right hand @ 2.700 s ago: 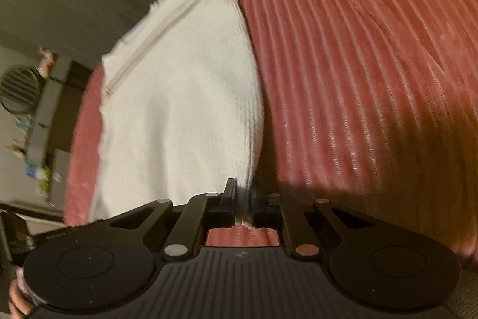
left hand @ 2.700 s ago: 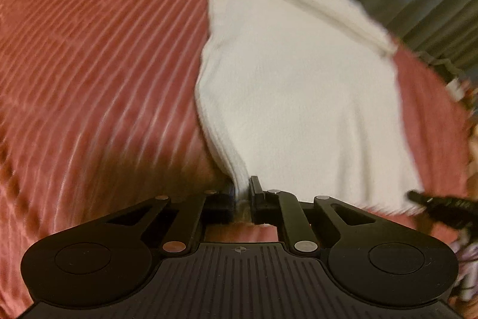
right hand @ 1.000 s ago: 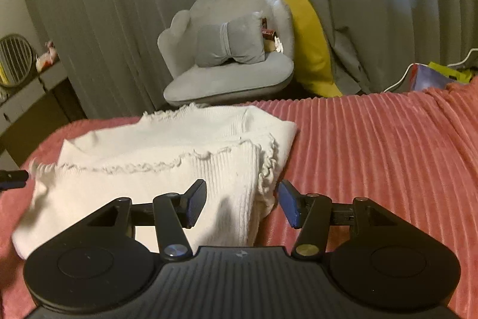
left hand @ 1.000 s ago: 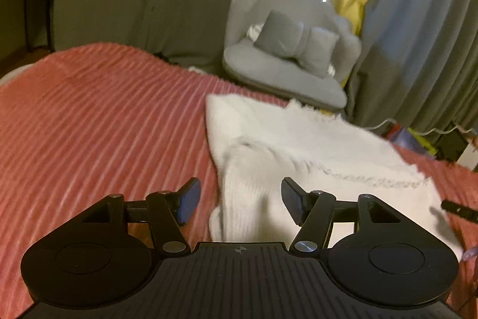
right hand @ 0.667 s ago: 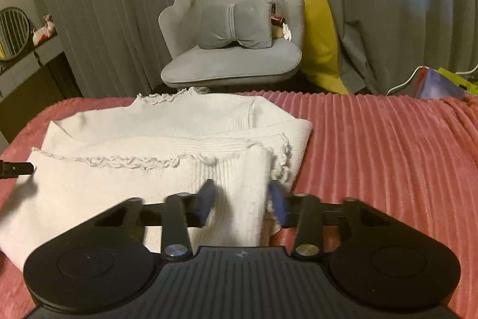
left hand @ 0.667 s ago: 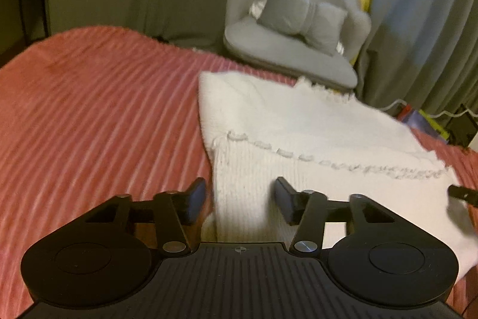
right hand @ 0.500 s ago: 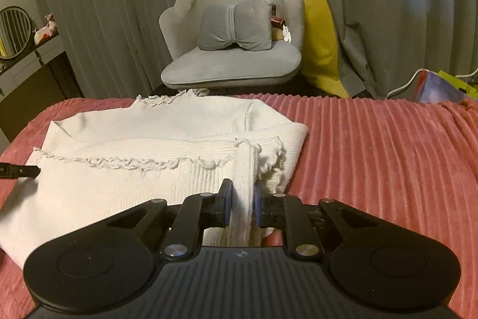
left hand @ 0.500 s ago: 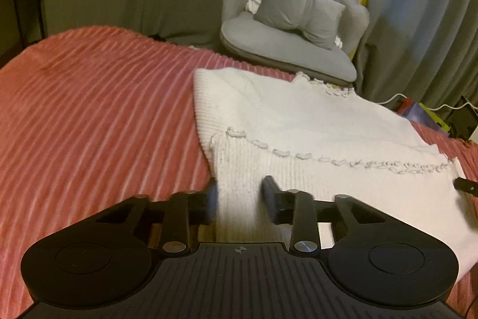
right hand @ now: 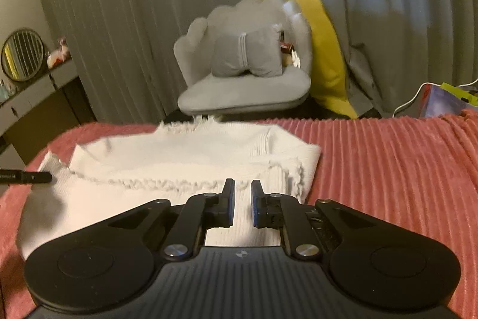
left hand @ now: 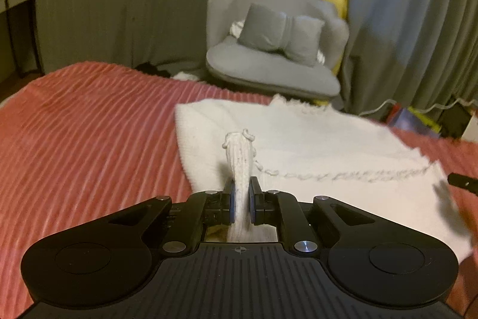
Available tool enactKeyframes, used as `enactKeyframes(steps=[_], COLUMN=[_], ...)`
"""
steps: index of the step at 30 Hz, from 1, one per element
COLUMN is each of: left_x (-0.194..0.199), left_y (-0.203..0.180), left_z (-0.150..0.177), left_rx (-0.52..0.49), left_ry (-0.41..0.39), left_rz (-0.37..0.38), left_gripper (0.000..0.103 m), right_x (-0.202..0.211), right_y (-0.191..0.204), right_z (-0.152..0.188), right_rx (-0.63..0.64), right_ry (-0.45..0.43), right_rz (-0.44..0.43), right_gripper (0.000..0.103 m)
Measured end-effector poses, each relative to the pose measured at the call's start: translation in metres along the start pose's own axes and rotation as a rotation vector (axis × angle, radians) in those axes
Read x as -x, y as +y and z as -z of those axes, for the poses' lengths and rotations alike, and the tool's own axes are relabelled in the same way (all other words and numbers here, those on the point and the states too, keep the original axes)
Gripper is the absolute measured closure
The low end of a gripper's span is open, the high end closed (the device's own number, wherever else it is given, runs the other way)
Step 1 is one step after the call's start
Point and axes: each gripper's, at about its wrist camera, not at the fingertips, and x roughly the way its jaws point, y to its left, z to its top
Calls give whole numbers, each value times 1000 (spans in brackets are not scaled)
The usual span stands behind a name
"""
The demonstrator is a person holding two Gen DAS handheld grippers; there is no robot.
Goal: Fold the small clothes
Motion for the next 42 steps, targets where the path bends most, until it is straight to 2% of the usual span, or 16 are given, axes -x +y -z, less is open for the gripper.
enactKeyframes(steps=[5, 6, 9, 10, 13, 15, 18, 19, 21, 22, 28, 33, 37, 42], left_x=[-15, -17, -22, -23, -28, -31, -33, -31, -23, -19, 12, 22, 11, -20], left_y=[-2, -4, -4, -3, -2, -3, -6, -6, -7, -7, -5, -2, -2, -7], left_z=[4, 5, 6, 5, 4, 3, 2, 1, -1, -3, -21, -51, -78, -100], left_rx=[-7, -16, -30, -25, -17, -19, -11, -11, -19, -20, -17, -14, -15, -32], left_ry=[40, 48, 64, 66, 70, 70, 67, 58, 24, 11, -82, -169, -205, -201], left_rz=[5, 1, -8, -3, 0, -7, -9, -14, -17, -18, -34, -72, -120, -177], left_gripper=[89, 84, 82, 82, 82, 83, 90, 91, 92, 92, 93, 93, 93, 93], right_x=[-26, -29, -31, -27, -22, -29, -38, -40, -44, -44, -17, -7, -23, -61], right_y=[-1, -2, 1, 2, 2, -2, -5, -3, 1, 3, 15, 25, 29, 28], right_z=[4, 4, -1, -3, -7, -8, -8, -8, -5, -5, -13, -41, -67, -93], right_rx=[7, 0, 24, 38, 73, 82, 87, 102, 133, 146, 157, 164, 176, 165], right_ry=[93, 101, 107, 90, 63, 81, 95, 99, 115, 116, 10, -81, -119, -127], right_rz=[35, 37, 46, 53, 100, 122, 119, 120, 115, 121, 136, 138, 172, 223], right_gripper=[93, 93, 93, 91, 72, 72, 83, 84, 94, 96, 97, 97, 97, 97])
